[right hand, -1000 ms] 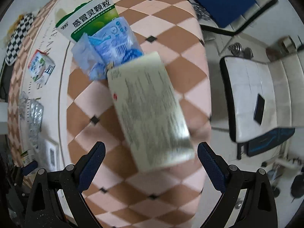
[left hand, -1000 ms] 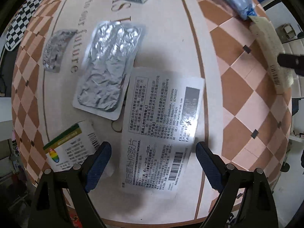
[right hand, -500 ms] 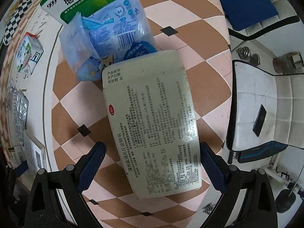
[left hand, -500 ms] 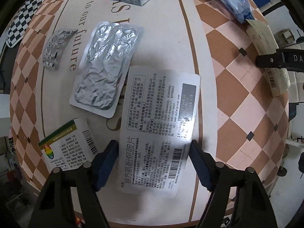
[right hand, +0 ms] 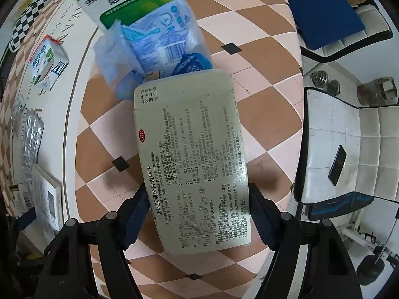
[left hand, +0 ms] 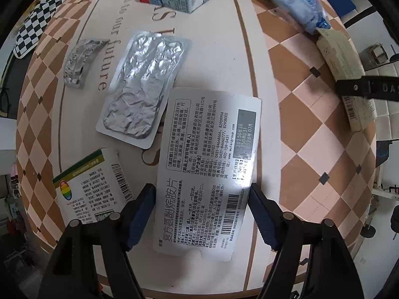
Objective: Collect trash
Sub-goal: 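Grasp the white leaflet with the left tool while the right tool grasps the cream leaflet, then lower both leaflets over the bin and open both tools to release them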
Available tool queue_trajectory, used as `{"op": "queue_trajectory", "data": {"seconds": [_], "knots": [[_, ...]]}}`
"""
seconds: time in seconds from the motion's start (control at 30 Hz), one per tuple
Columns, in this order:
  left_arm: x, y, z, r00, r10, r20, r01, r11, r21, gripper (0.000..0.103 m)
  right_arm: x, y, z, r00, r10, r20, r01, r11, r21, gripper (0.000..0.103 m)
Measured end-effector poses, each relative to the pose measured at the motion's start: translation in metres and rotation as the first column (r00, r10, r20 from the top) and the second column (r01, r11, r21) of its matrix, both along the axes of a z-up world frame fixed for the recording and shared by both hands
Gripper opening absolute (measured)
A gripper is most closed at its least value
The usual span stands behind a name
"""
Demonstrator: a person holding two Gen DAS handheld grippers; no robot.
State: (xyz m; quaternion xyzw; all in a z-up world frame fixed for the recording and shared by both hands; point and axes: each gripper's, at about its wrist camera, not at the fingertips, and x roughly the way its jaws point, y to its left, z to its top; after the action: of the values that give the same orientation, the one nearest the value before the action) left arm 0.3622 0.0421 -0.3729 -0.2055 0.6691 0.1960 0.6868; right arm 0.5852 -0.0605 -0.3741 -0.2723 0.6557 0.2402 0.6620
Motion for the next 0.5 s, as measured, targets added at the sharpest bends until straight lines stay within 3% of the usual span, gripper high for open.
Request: {"op": "queue_trajectory", "data": {"seconds": [0.3,0.5], "knots": [[-0.014,-0.002,0.055,0.995,0.016,0.103,-0.021,0.999,0.048,0.073,-0.032,-0.021,0.033,0.995,-0.097,0.014,0.096,0.990,0.105,0.077],[-0.047,-0.004,0.105,0.981,0.014,0.193,-0.034,0.994,0.103,0.073,-0.079,-0.039,0.076,0.983,-0.153,0.099,0.127,0.966,0.226,0.077]]}}
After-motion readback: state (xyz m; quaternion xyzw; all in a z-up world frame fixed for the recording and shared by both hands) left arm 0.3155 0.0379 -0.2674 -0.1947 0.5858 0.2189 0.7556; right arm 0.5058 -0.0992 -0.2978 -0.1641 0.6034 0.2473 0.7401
